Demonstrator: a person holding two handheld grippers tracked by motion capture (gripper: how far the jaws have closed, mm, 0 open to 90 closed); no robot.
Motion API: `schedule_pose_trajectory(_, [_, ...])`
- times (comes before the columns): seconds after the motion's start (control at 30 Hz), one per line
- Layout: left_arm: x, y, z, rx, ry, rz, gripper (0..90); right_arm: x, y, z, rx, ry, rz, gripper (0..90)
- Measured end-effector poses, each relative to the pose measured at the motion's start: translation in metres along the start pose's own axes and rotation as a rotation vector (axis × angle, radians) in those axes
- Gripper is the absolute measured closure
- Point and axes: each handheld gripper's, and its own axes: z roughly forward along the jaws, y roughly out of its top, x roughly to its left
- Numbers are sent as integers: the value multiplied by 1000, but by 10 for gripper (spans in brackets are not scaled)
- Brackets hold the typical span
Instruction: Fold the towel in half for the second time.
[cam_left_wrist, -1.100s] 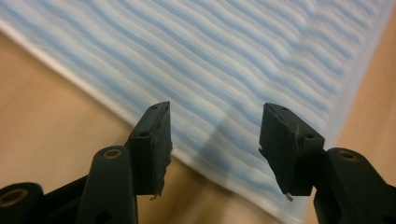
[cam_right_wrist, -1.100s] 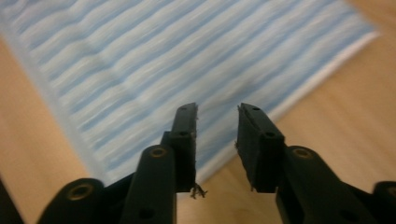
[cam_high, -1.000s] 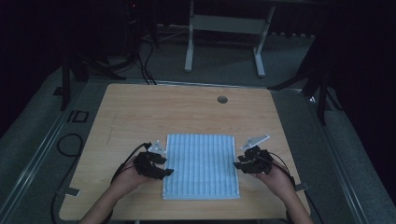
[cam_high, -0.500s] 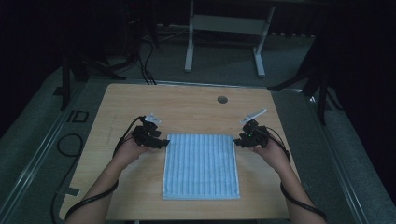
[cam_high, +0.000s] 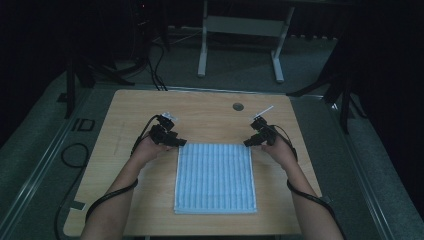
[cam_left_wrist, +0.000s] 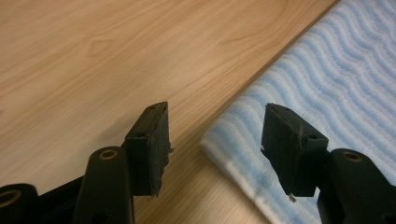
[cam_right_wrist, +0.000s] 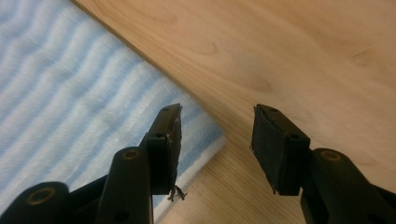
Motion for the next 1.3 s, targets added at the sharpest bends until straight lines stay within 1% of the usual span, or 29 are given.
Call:
schedule_pose_trajectory(0.03, [0,0,3,7,-12,-7,420,0,-1,4,12,0,3,521])
schedule_pose_trajectory(0.13, [-5,0,13,52,30,-2,449,0,-3,17,45,4,1,547])
schedule_pose_trajectory(0.2, [-6,-2,18,69,40,-6,468,0,-4,23,61,-3,7,573])
schedule_pose_trajectory(0.23, [-7,-3,21,75,35,-4,505,0,-5,26,65,-6,7,606])
schedule_pose_trajectory(0.27, [-8,-3,22,76,34,-5,529,0,-6,27,49,5,10,656])
schedule_pose_trajectory(0.3, [-9,-4,23,75,31,-3,563,0,-6,27,49,13,16,676])
schedule_pose_trajectory(0.33, [-9,-5,23,78,26,-3,649,1,-5,27,55,16,16,751])
schedule_pose_trajectory(0.37, [-10,-5,23,77,15,-3,684,2,-4,27,61,21,7,801])
schedule_pose_trajectory(0.4, [-11,-5,23,67,4,-4,763,5,-3,27,67,13,-15,832])
schedule_pose_trajectory(0.43, [-12,-5,23,64,9,5,814,8,-2,26,70,-5,-34,847])
schedule_pose_trajectory(0.47, [-13,-4,22,54,10,0,838,9,-1,25,69,-19,-45,853])
schedule_pose_trajectory(0.53, [-11,-2,17,29,7,-13,854,11,1,21,60,-37,-59,857])
schedule_pose_trajectory(0.6, [-10,2,9,-8,5,-23,856,10,4,15,31,-46,-55,857])
schedule_pose_trajectory(0.67, [-9,4,0,-45,-14,-41,858,8,7,6,-2,-42,-50,857])
schedule_pose_trajectory(0.7, [-9,5,-5,-57,-9,-28,858,8,7,1,-15,-40,-54,857])
schedule_pose_trajectory(0.73, [-10,6,-10,-72,-17,-16,859,9,8,-4,-28,-36,-60,857])
schedule_pose_trajectory(0.8, [-14,6,-22,-115,-31,-9,858,12,7,-16,-54,-34,-79,857])
schedule_pose_trajectory(0.83, [-16,5,-28,-132,-55,-1,858,14,5,-22,-72,-31,-93,857])
schedule_pose_trajectory(0.87, [-20,3,-34,-140,-58,27,857,16,2,-29,-88,-34,-103,856])
schedule_pose_trajectory(0.9, [-25,0,-39,-146,-43,61,857,20,-1,-35,-100,-33,-110,856])
schedule_pose_trajectory(0.93, [-28,-3,-44,-145,-62,78,857,25,-5,-41,-105,-35,-128,856])
schedule_pose_trajectory(0.97, [-32,-7,-48,-140,-67,96,856,31,-11,-47,-119,-41,-152,857])
schedule_pose_trajectory(1.0, [-37,-11,-52,-143,-67,107,856,36,-16,-53,-141,-36,-164,857])
schedule_pose_trajectory(1.03, [-41,-17,-57,-136,-92,114,855,42,-23,-59,-154,-21,-173,857])
schedule_pose_trajectory(1.07, [-44,-20,-59,-134,-91,120,855,50,-32,-66,-176,-21,-195,856])
schedule_pose_trajectory(1.1, [-48,-25,-63,-139,-94,123,854,54,-37,-69,-185,-16,-202,856])
schedule_pose_trajectory(1.13, [-51,-29,-67,-139,-118,127,854,59,-44,-73,-195,-1,-208,856])
schedule_pose_trajectory(1.2, [-61,-39,-72,-142,-132,148,854,69,-59,-80,-215,11,-228,855])
schedule_pose_trajectory(1.3, [-76,-55,-78,-137,-174,176,850,80,-79,-88,-235,37,-247,855])
